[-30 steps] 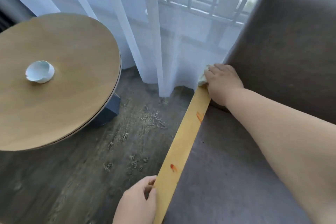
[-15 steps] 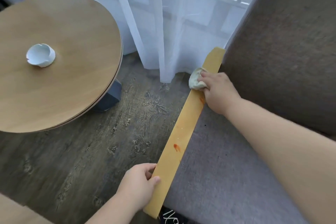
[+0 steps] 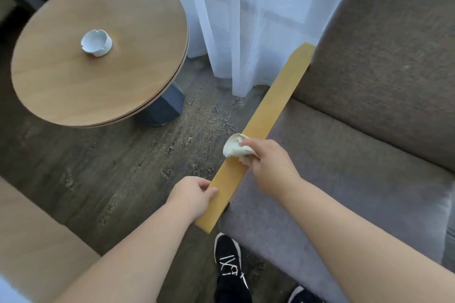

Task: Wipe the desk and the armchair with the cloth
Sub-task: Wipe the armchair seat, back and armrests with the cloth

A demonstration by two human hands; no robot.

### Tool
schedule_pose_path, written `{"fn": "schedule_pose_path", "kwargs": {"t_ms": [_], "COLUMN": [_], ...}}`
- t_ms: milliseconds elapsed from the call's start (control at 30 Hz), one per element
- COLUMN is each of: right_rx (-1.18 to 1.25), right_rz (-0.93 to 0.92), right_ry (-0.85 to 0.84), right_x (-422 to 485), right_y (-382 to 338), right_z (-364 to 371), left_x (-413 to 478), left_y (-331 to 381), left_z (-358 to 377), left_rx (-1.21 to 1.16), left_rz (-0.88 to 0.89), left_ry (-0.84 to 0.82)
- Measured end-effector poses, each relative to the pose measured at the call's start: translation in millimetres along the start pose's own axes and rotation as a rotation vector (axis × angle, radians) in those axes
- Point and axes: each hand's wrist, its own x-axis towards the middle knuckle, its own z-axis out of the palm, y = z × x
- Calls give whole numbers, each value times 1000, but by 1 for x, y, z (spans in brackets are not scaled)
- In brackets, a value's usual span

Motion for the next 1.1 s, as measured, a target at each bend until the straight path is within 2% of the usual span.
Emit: {"fn": "schedule_pose_path", "kwargs": {"t_ms": [67,133,167,233,300,333,400,467,600,867,1100], "right_rx": [172,74,-7,-183,-430,-515,-570,-527,-445,-271,-324], "right_rz": [89,78,55,33,43,47,26,-33,-142,-243,-250], "right_ry": [157,300,313,127,-157,-231,-215,-116,-44,-81,-65], "right_x": [12,33,46,66,73,73,71,65,32,-66,-92], "right_y": [-4,-1,2,9,18,22,29,32,30,11,3], "right_z": [-24,-47,-57,-64,-56,-50,-39,-33,-11,64,94], "left_x": [-8,-21,-28,-41,-49,-51,-53,-50,-42,-41,-47], "left_y": [-6,-16,-22,-37,-50,-54,-59,-63,-67,-65,-69], "left_z": [7,17,23,36,46,51,59,64,64,63,55], "left_rx": [37,14,-46,-236,-526,-697,-991,-1114,-1128,-1099,-1198], "left_rz": [-38,-56,-52,-57,-148,-209,-300,-324,-331,-301,-277], "left_ry": [75,117,117,106,100,76,45,58,65,35,-97]}}
